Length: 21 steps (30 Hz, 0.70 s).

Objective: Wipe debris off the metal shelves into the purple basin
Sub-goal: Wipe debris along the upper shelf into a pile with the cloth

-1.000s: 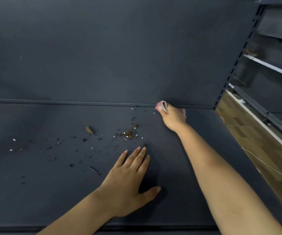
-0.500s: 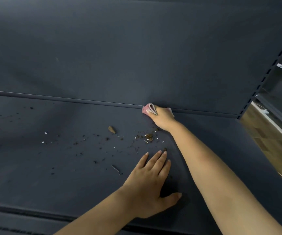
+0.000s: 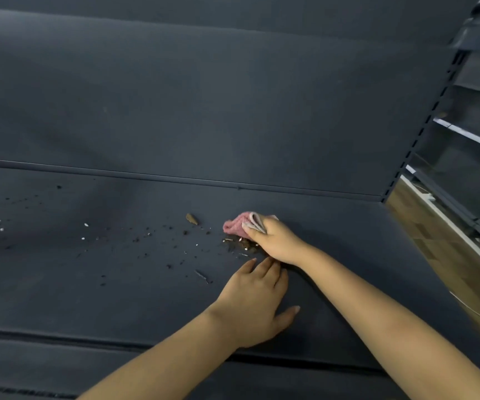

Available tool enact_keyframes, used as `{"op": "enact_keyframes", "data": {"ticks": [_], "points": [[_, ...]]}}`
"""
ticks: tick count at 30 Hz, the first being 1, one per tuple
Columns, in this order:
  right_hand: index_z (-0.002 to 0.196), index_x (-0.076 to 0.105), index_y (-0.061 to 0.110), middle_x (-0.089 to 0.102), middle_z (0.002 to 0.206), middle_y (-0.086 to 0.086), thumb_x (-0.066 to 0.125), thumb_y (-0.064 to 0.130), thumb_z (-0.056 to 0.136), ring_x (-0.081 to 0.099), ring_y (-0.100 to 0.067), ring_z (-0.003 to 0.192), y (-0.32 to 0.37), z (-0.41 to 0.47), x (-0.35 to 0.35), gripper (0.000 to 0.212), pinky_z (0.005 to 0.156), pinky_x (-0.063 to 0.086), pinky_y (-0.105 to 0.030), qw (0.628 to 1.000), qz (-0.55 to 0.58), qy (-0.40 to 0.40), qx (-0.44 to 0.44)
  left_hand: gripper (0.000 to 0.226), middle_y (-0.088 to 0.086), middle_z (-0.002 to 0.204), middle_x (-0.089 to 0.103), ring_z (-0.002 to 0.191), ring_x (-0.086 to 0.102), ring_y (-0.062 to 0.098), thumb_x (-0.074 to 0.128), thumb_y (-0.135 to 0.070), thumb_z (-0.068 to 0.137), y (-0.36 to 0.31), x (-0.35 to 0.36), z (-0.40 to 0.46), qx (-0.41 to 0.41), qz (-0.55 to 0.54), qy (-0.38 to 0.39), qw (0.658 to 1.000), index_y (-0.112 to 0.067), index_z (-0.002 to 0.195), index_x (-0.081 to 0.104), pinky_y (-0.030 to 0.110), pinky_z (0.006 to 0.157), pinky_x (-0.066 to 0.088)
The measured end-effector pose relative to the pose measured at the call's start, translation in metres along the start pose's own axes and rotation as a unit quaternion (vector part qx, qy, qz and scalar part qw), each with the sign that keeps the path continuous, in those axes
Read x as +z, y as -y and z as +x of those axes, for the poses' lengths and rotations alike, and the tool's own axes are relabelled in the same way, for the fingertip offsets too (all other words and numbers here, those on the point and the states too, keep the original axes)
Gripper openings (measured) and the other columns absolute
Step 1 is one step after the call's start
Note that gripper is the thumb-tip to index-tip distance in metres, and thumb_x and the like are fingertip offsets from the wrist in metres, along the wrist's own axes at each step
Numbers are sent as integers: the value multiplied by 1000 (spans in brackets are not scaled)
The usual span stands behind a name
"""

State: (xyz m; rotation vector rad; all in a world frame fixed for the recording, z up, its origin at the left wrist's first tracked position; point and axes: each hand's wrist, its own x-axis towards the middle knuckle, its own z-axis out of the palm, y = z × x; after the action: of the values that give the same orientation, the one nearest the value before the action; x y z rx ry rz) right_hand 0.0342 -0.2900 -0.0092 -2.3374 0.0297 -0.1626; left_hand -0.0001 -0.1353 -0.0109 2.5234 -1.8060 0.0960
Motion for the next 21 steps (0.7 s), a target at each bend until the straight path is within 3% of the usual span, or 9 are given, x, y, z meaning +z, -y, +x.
{"op": "enact_keyframes", "data": {"ticks": [2,4,7,10,13,15,17,19,21], "points": [[105,65,24,64,117,9,43,23,100,56,8,106,9,-6,-9,22,101,38,-17,996,78,-39,-20,66,12,116,68,112,63,25,27,-52,90,4,2,-6,1,7,-9,1000,-6,112,69,39,95,49],[106,66,13,63,118,6,40,11,101,55,11,105,14,-16,-25,27,96,35,-8,990,94,-100,-44,62,11,112,70,107,65,24,31,-51,89,12,-2,-17,-7,15,-50,999,-7,107,72,38,90,53],[108,64,16,63,119,9,38,14,102,55,10,107,2,-38,-49,27,97,38,-12,983,77,-167,-25,65,13,114,69,107,66,26,26,-51,96,33,-7,-42,-45,30,-90,994,-5,106,72,42,88,54],[110,62,32,60,120,22,37,29,101,54,3,111,-23,-62,-56,27,104,37,-24,981,1,-174,81,80,15,115,68,107,66,27,8,-52,100,55,-10,-70,-90,65,-79,991,-4,107,72,46,89,52],[114,57,43,58,123,25,31,46,98,50,-11,123,-29,-73,-45,31,107,33,-34,968,-106,-169,153,84,17,117,66,109,64,28,7,-55,99,70,-6,-97,-136,66,-54,987,-1,108,71,45,91,50],[117,55,43,60,123,18,30,48,98,48,-16,124,-15,-69,-33,32,100,32,-30,956,-122,-184,194,93,14,128,61,119,58,25,0,-63,95,76,-6,-112,-174,41,-41,983,-2,117,67,37,101,42],[124,54,34,60,126,7,32,47,99,48,-22,124,5,-59,-17,36,94,31,-26,947,-118,-189,231,117,6,152,35,141,31,16,-22,-76,75,81,-3,-121,-201,5,-53,978,-7,142,45,25,113,13],[127,53,27,60,127,-2,33,47,99,51,-24,121,26,-45,4,40,89,34,-24,948,-119,-179,236,131,-1,160,9,147,3,9,-38,-79,54,83,-1,-128,-221,-29,-31,974,-14,152,20,20,111,-10],[126,54,23,61,124,-7,34,45,99,53,-26,118,50,-30,32,40,86,37,-25,955,-116,-158,221,134,-2,161,5,147,-2,8,-40,-79,50,83,-2,-128,-220,-33,-24,975,-15,153,16,19,109,-14]]}}
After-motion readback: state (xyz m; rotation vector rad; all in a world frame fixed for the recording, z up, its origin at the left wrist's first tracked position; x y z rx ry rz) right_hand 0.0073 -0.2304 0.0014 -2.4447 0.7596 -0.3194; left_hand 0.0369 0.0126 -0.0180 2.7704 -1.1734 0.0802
